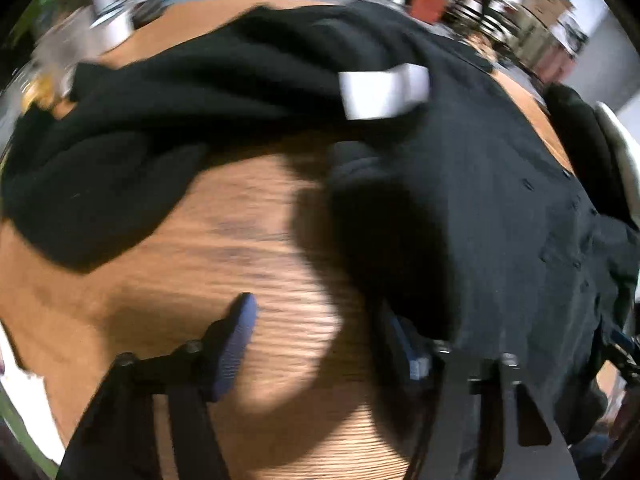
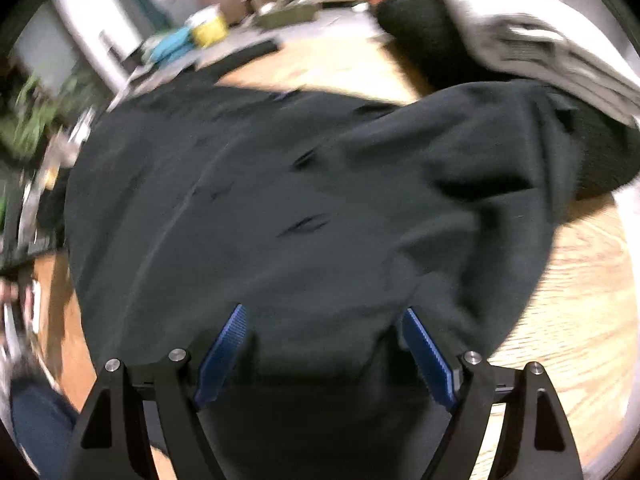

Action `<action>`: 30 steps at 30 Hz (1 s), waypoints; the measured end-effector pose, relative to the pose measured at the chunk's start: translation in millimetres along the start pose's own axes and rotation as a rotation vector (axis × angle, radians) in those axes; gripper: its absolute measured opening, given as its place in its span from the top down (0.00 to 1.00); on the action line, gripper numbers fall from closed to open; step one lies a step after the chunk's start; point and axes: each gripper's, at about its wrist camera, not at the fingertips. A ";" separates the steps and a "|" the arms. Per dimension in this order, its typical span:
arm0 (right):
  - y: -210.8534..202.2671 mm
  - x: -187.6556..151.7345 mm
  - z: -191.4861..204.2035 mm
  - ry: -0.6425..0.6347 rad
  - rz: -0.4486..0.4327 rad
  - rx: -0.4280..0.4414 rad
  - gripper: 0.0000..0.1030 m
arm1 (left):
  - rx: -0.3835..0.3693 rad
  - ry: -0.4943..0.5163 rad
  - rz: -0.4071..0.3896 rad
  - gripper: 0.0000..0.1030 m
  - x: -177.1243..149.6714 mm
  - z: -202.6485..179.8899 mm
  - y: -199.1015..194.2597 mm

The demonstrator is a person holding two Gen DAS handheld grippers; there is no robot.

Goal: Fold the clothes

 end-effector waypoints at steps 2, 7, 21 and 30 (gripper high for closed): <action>9.5 -5.8 10.3 -0.062 0.037 -0.058 0.19 | -0.048 0.026 0.028 1.00 -1.1 -13.8 0.1; 22.4 -15.8 10.1 -0.115 0.089 -0.092 0.19 | -0.149 -0.081 -0.170 1.00 5.9 3.6 -71.4; 1.0 8.1 -106.5 0.270 0.004 -0.387 0.17 | -0.131 -0.221 -0.138 0.20 -31.5 99.1 -81.9; -38.3 25.3 -41.8 0.150 -0.161 0.133 0.91 | -0.113 -0.213 0.012 0.20 -32.7 59.0 -55.1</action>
Point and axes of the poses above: each gripper's, at about its wrist camera, not at the fingertips, and y roughly the way its jaws point, z to its left, x to its top, and after that the axes turned 7 degrees about -z, right-handed
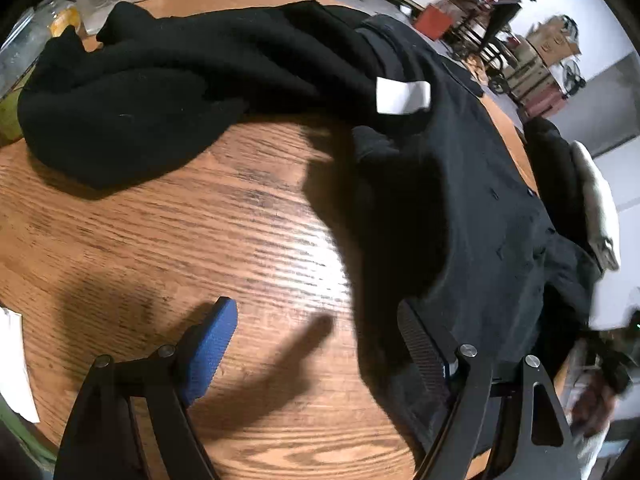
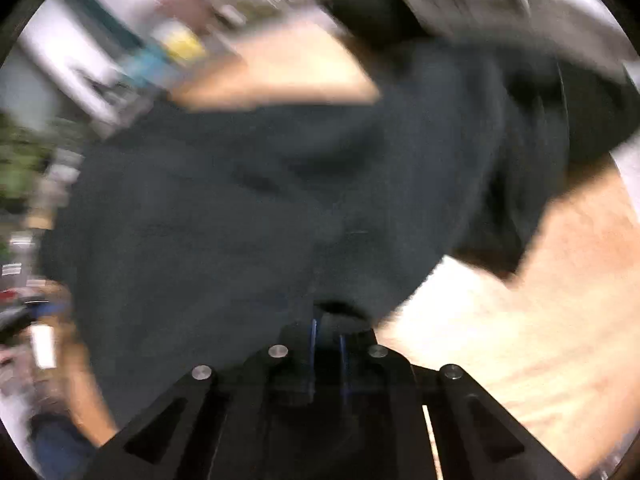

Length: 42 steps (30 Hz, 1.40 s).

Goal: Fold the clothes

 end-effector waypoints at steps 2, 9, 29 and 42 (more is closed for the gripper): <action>-59.8 14.0 10.2 -0.047 -0.269 0.036 0.91 | 0.031 -0.024 -0.026 0.20 4.0 4.1 -1.0; -73.2 13.8 -53.3 0.101 -0.291 -0.561 0.49 | 0.092 -0.052 -0.127 0.20 22.7 9.2 -0.3; -52.4 -17.6 -105.6 0.319 -0.046 -0.194 0.19 | -0.095 0.075 -0.268 0.97 -2.7 -19.3 -83.6; -41.2 -22.5 -90.0 0.243 0.039 -0.319 0.17 | 0.141 -0.172 -0.187 0.20 -20.7 109.4 -77.9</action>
Point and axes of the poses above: each gripper's, at about its wrist camera, not at the fingertips, and y roughly the way its jaws point, z to its left, x to its top, and after that the axes turned 7 degrees about -z, right-handed
